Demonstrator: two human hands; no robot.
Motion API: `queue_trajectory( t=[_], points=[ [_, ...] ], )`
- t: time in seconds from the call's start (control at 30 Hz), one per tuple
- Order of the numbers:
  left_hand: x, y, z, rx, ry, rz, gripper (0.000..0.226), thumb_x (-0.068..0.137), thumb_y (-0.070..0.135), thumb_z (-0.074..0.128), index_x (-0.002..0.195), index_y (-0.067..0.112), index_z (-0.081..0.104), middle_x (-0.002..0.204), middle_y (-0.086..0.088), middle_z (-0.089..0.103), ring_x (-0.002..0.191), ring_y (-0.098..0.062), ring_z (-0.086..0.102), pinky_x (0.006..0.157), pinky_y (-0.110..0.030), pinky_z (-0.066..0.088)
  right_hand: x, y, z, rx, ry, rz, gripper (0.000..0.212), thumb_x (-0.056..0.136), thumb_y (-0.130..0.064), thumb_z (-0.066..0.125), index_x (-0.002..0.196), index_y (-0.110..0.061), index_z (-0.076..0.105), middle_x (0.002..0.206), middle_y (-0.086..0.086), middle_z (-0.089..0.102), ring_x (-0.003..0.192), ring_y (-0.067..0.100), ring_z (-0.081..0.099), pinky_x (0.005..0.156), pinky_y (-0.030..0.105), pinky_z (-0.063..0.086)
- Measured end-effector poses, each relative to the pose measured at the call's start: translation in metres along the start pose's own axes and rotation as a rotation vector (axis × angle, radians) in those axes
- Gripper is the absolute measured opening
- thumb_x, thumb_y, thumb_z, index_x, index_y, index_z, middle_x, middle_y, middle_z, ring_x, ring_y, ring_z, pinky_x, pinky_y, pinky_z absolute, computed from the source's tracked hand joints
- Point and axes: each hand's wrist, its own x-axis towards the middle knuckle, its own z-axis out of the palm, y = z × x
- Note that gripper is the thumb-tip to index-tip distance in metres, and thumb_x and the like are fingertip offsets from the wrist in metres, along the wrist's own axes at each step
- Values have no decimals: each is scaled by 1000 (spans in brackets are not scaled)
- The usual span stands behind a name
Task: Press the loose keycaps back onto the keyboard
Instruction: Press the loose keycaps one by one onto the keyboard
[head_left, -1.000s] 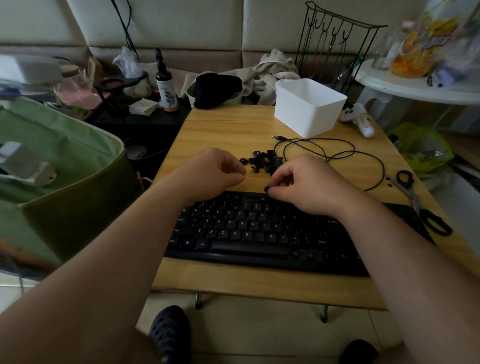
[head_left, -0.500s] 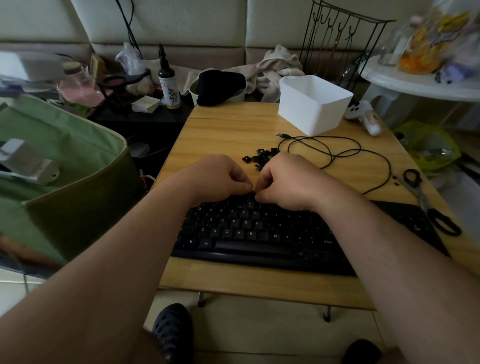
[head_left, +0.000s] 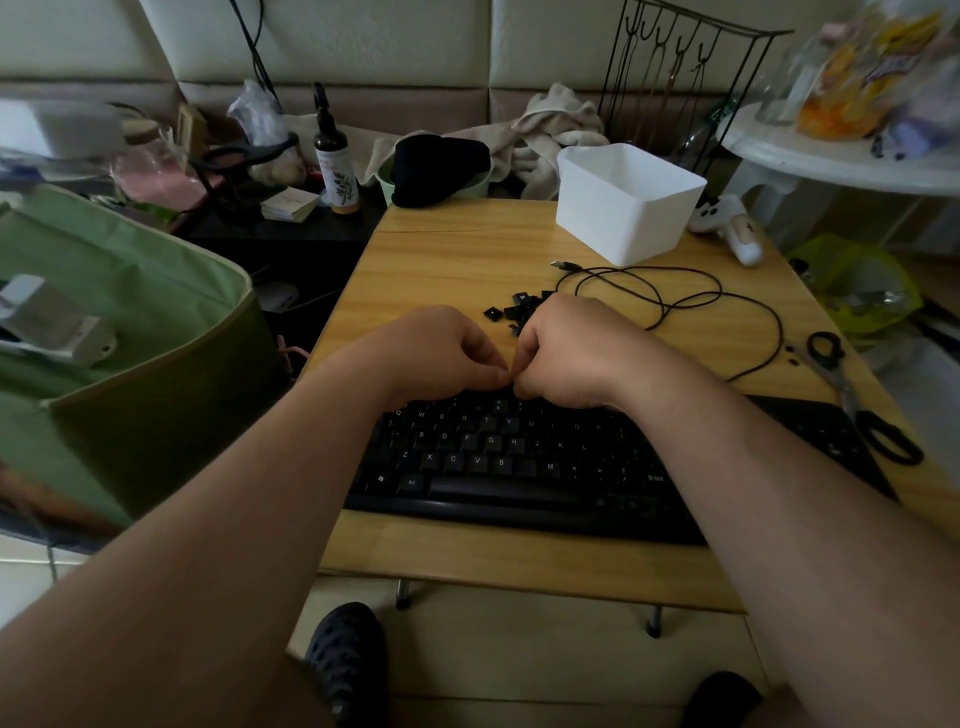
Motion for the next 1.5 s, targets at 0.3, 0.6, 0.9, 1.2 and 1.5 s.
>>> queue_trajectory(
  t=[0.3,0.6,0.9,1.2,1.5],
  points=[
    [1,2,-1,8,8,-8,8,92,34,78,98,31,80,94,12,75,90,-1,65,77,-22,48,-6,-5,-1,-118,30,-73,7,86,-24,73,82,-27,78,81,-3,69,78,16,65,67,32,58],
    [0,1,-1,10,18,-34,10,88,35,81,80,34,76,89,9,75,89,-10,66,74,-28,47,-6,-13,9,-361,110,-120,4,90,-20,67,91,-24,65,79,-1,50,72,26,58,53,28,41],
    [-2,4,-2,25,-6,-31,15,91,30,79,79,37,74,87,11,74,87,-8,65,74,-28,46,-8,-17,14,-400,171,-118,19,91,-10,68,83,-21,55,75,1,48,60,17,47,45,25,29],
    [-1,2,0,-22,11,-32,8,88,34,81,96,33,81,95,12,76,96,-6,67,86,-30,52,3,0,8,-52,64,-16,3,83,-26,77,81,-28,78,81,-6,71,77,15,66,64,28,57],
    [9,2,2,-20,116,-48,10,96,29,71,98,30,80,99,8,74,96,-11,66,91,-36,54,2,15,13,245,93,74,19,77,-32,89,69,-24,73,74,-12,67,72,4,61,56,21,40]
  ],
)
